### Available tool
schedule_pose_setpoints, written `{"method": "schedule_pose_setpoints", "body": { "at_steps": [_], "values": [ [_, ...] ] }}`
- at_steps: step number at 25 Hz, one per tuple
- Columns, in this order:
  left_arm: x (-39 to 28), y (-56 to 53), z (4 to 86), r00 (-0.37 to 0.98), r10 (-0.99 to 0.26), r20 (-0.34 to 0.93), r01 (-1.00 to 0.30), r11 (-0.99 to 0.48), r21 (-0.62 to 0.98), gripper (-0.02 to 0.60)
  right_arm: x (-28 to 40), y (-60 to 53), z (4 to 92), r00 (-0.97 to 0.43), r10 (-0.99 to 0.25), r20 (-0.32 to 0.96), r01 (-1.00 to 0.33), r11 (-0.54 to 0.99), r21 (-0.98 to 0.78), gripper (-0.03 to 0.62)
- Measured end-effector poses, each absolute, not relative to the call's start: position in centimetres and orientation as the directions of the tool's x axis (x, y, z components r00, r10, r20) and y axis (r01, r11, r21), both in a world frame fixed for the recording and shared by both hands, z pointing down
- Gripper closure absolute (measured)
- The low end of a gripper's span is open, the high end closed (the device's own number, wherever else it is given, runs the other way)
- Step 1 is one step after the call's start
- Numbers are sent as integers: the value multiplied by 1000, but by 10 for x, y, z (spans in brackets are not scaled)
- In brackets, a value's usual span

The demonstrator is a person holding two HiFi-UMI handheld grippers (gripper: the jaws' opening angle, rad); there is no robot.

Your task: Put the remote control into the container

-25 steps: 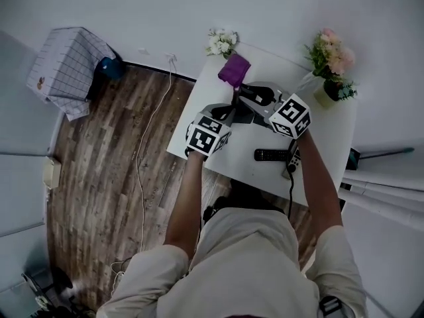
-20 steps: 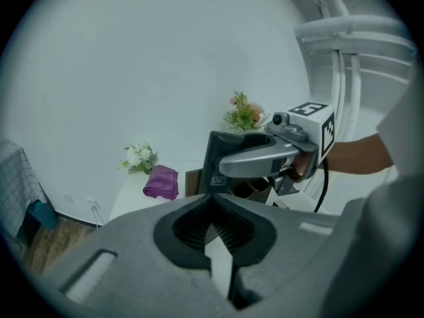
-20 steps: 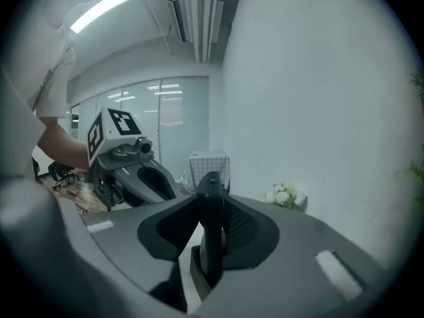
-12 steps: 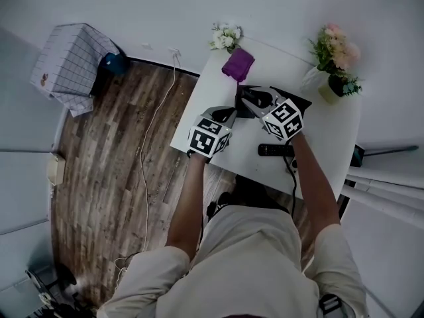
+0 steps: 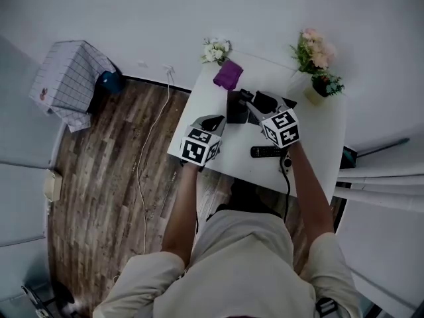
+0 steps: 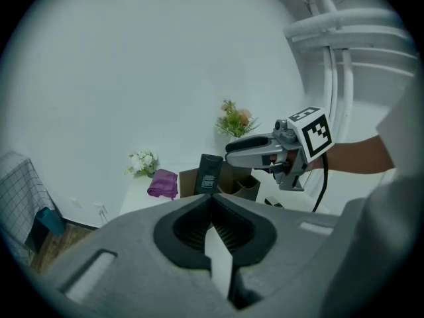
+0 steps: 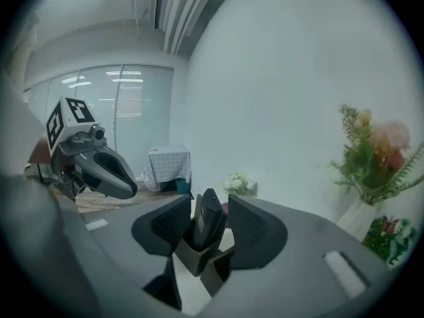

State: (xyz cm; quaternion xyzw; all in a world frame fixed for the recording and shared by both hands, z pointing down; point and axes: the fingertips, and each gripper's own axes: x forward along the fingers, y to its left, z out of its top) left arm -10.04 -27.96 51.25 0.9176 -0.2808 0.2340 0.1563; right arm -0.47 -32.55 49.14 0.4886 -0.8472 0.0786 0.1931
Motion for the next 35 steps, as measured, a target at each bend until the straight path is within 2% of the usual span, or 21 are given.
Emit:
{"method": "schedule_pose_setpoints", "body": {
  "at_steps": [4,12,15,19,24,35],
  "values": [
    [-110,-260,506,720,-480,501,-619,-771,152,577,16,-295,471,-358,-863,357,-914,402,56,413],
    [-107,-217,490,702,-572,425,-667,-738,108,577,46,-202,473,-147,-941,303,-988,126,-88,448],
    [-106,-197,478,700,-623,349,-695,-708,129,577,52,-179,483,-121,-944,306,-983,70,-172,456],
    [-103,-178,493,670,-631,391,-720,-682,132,577,66,-171,487,-93,-956,279,-967,19,-255,484],
    [-86,-186,499,615,-671,414,-763,-639,98,577,78,-176,495,-116,-949,293,-973,49,-227,514],
    [-29,-195,504,489,-759,430,-858,-507,81,577,98,-177,514,-344,-875,341,-937,295,-188,591]
  ]
}}
